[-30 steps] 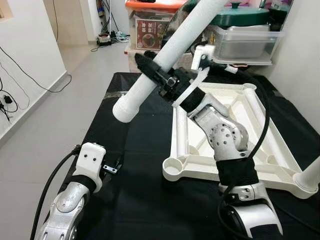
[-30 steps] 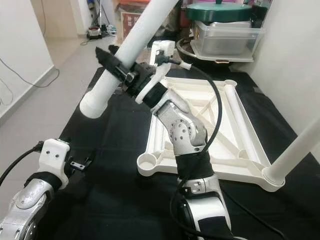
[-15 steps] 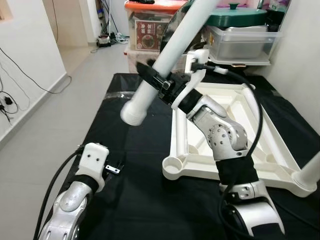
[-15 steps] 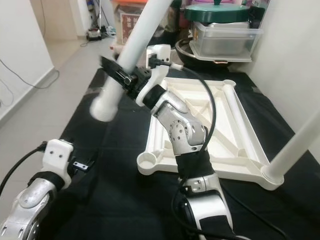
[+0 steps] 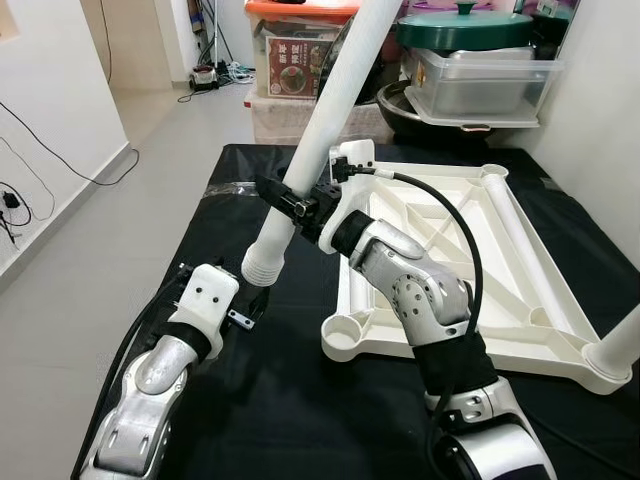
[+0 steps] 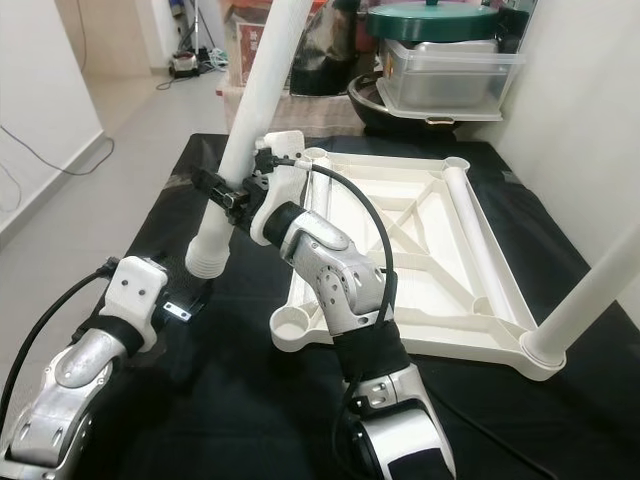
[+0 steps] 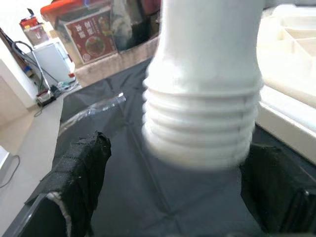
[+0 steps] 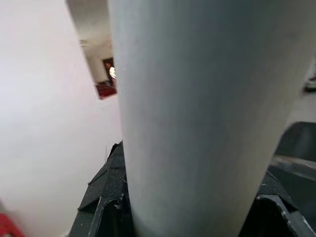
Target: Building children table
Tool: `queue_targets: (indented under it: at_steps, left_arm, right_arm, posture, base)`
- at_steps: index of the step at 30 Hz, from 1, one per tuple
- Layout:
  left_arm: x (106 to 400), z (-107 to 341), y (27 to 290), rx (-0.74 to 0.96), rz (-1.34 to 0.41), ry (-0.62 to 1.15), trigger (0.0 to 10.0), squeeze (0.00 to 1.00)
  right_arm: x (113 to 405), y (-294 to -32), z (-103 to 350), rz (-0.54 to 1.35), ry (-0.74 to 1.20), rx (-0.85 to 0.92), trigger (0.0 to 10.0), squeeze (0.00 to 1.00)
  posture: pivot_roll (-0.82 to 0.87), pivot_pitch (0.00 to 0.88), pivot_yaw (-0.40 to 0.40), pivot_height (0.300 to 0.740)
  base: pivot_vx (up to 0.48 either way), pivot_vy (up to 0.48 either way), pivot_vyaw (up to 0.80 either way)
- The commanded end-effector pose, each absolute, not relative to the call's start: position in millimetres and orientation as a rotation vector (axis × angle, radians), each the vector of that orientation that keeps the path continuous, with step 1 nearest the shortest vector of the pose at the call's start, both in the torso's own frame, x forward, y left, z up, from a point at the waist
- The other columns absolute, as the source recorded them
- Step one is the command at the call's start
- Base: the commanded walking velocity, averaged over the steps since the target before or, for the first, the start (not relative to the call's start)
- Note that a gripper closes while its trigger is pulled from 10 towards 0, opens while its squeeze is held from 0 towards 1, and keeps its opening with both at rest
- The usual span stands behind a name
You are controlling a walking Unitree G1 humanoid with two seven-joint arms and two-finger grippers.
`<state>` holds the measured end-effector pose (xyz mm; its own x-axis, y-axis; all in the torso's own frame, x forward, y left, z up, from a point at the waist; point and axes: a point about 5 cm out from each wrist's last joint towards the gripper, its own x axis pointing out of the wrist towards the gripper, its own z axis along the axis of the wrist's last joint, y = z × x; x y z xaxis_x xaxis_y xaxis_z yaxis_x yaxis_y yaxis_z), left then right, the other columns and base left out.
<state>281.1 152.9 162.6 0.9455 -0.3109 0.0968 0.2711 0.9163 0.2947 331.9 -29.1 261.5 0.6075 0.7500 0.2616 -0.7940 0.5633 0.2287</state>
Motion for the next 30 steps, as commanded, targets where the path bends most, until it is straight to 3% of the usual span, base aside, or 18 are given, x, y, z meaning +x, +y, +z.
queue_targets:
  at_steps: [1,10,19,20,21,22,30]
  left_arm:
    - [284,161,153,0.256,-0.307,-0.141,10.0,0.00]
    - [295,172,137,0.237,-0.346,-0.190,10.0,0.00]
    - [295,166,138,0.232,-0.352,-0.174,10.0,0.00]
    - [295,164,138,0.232,-0.354,-0.167,8.4,0.00]
    - [294,162,139,0.231,-0.355,-0.163,8.4,0.00]
    - [294,162,139,0.230,-0.354,-0.165,0.0,0.00]
    - [290,162,137,0.293,-0.365,-0.207,0.0,0.00]
  right_arm:
    - [324,-22,264,0.973,-0.150,0.351,0.0,0.00]
    - [312,-11,255,1.043,-0.135,0.293,0.0,0.00]
    - [309,-9,253,1.052,-0.134,0.283,0.0,0.00]
    - [309,-10,253,1.051,-0.135,0.284,0.0,0.00]
    - [309,-10,253,1.051,-0.135,0.285,0.0,0.00]
    - [309,-11,254,1.052,-0.138,0.281,0.0,0.00]
    - [307,-10,252,1.062,-0.138,0.275,0.0,0.00]
  posture:
    - [0.03,0.000,-0.035,0.740]
    - [0.03,0.000,-0.031,0.740]
    - [0.02,0.000,-0.026,0.740]
    - [0.02,0.000,-0.024,0.740]
    - [0.02,0.000,-0.024,0.740]
    - [0.02,0.000,-0.024,0.740]
    - [0.02,0.000,-0.026,0.740]
  base:
    - [0.000,0.000,0.00]
    - [0.000,0.000,0.00]
    - [0.000,0.000,0.00]
    - [0.000,0.000,0.00]
    - [0.000,0.000,0.00]
    - [0.000,0.000,0.00]
    - [0.000,0.000,0.00]
